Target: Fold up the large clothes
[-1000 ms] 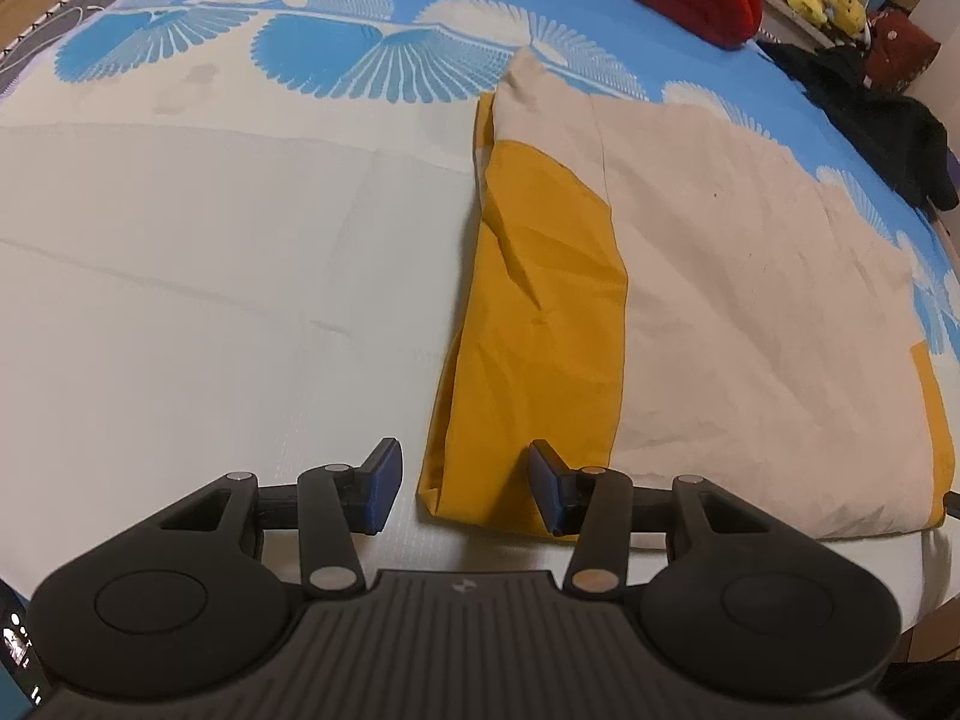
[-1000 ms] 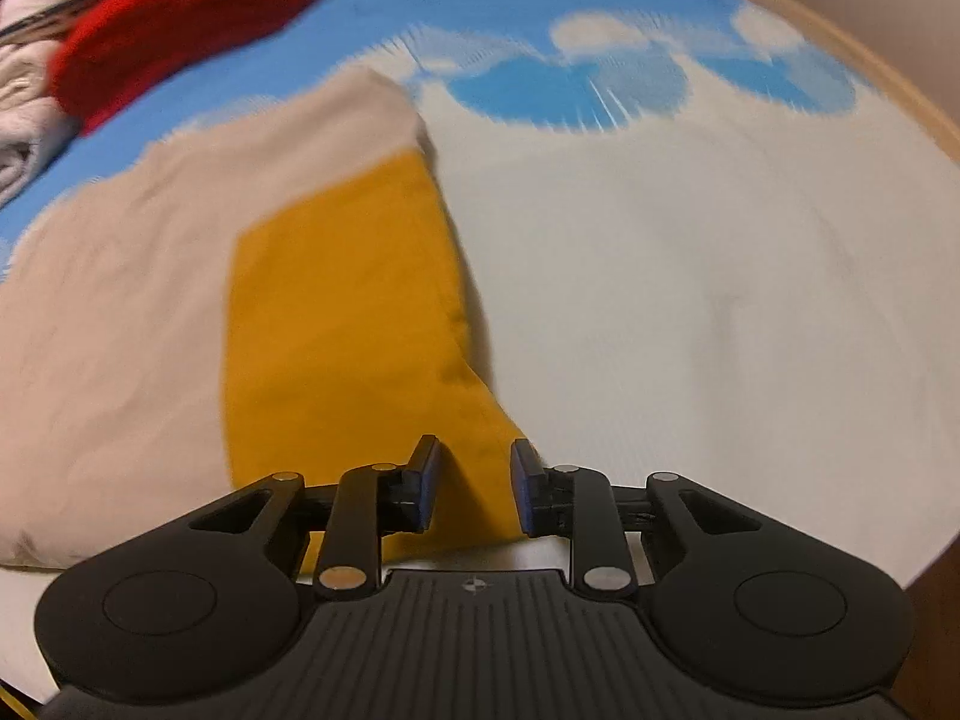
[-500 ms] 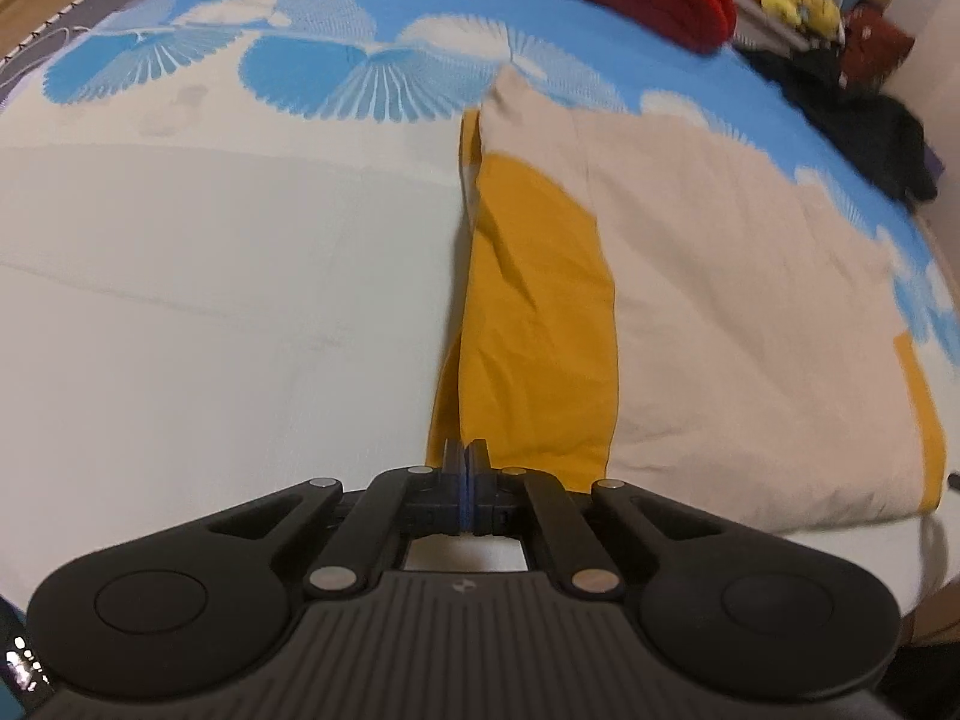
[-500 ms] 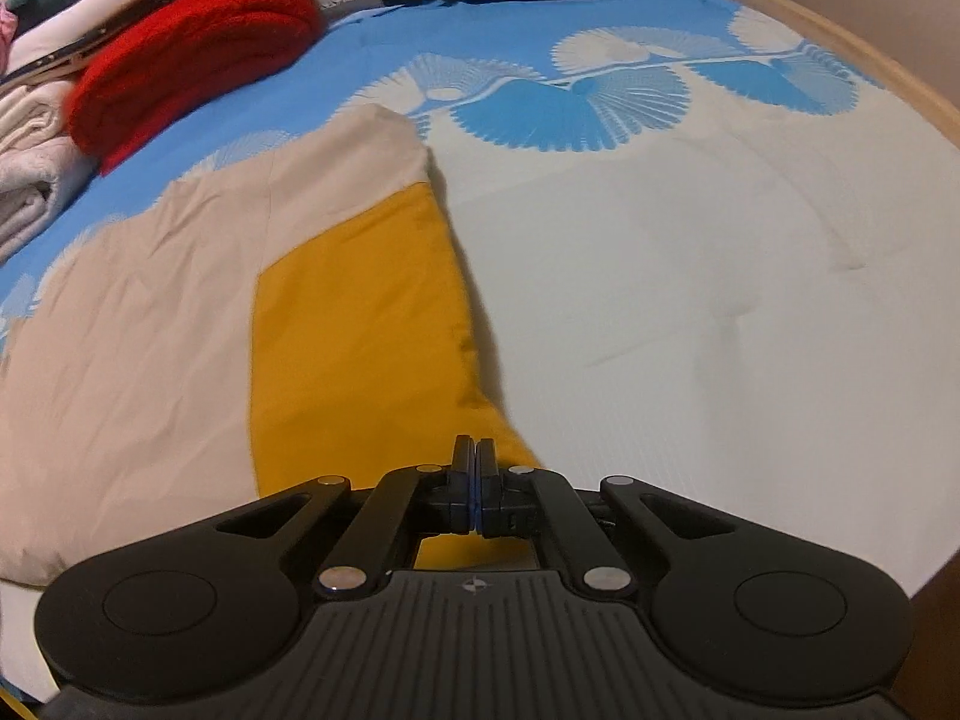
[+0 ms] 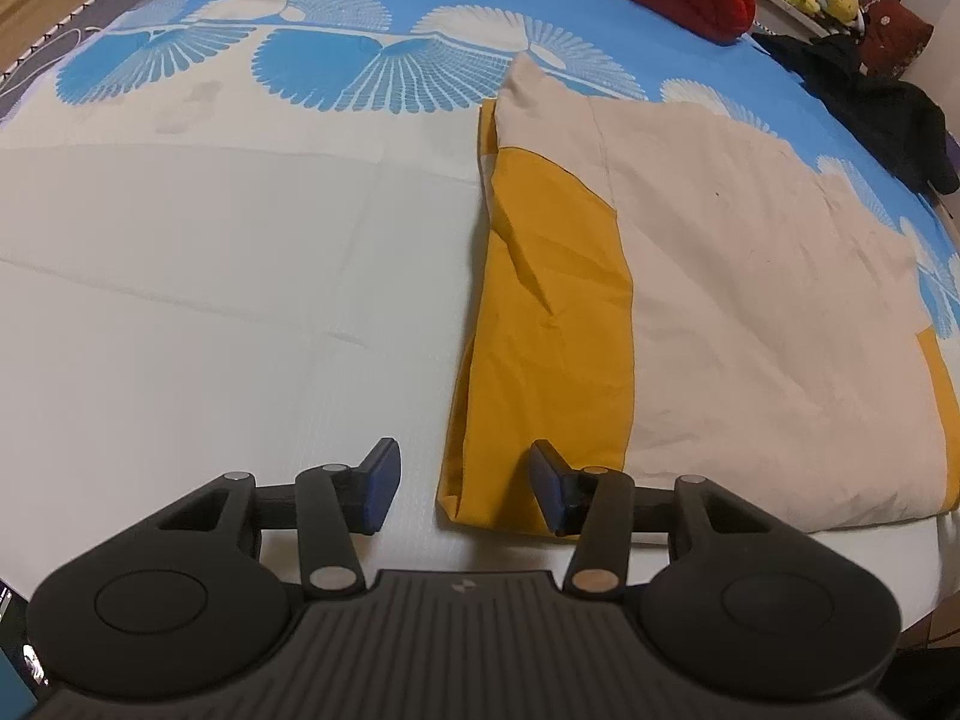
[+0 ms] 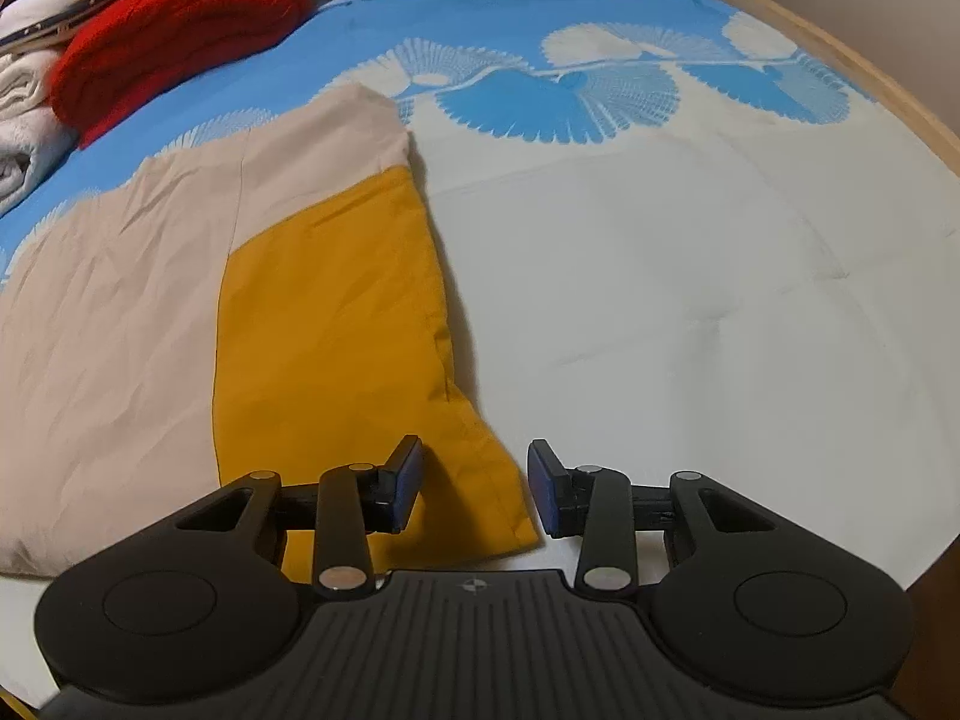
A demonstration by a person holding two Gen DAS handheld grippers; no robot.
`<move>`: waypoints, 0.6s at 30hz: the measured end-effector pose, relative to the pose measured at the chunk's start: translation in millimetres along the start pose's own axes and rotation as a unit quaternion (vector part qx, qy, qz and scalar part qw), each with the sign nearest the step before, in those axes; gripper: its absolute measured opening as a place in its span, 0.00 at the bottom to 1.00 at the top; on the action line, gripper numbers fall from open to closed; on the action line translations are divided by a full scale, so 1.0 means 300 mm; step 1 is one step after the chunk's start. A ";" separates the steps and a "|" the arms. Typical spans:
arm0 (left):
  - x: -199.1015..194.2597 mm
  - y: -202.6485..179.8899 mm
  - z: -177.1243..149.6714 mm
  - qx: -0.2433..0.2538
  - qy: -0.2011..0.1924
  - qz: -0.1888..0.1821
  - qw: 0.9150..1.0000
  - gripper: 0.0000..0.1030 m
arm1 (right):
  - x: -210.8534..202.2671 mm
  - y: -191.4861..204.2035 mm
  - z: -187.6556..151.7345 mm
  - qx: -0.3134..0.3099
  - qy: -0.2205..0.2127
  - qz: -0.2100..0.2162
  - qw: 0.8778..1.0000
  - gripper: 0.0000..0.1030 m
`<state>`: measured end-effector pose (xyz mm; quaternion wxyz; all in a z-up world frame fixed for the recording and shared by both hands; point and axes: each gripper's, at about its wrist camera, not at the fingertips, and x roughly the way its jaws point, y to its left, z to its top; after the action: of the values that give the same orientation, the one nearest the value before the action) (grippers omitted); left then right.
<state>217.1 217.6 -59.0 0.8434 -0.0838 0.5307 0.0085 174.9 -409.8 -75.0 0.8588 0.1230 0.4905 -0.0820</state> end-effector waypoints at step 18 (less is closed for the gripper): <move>0.003 -0.025 -0.004 0.006 0.000 0.008 1.000 0.51 | 0.035 0.036 -0.017 -0.027 0.034 0.016 0.999 0.00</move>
<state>217.1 210.0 -59.3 0.8438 -0.0747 0.5312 0.0120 178.9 -398.1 -85.0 0.8461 0.1105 0.5190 -0.0507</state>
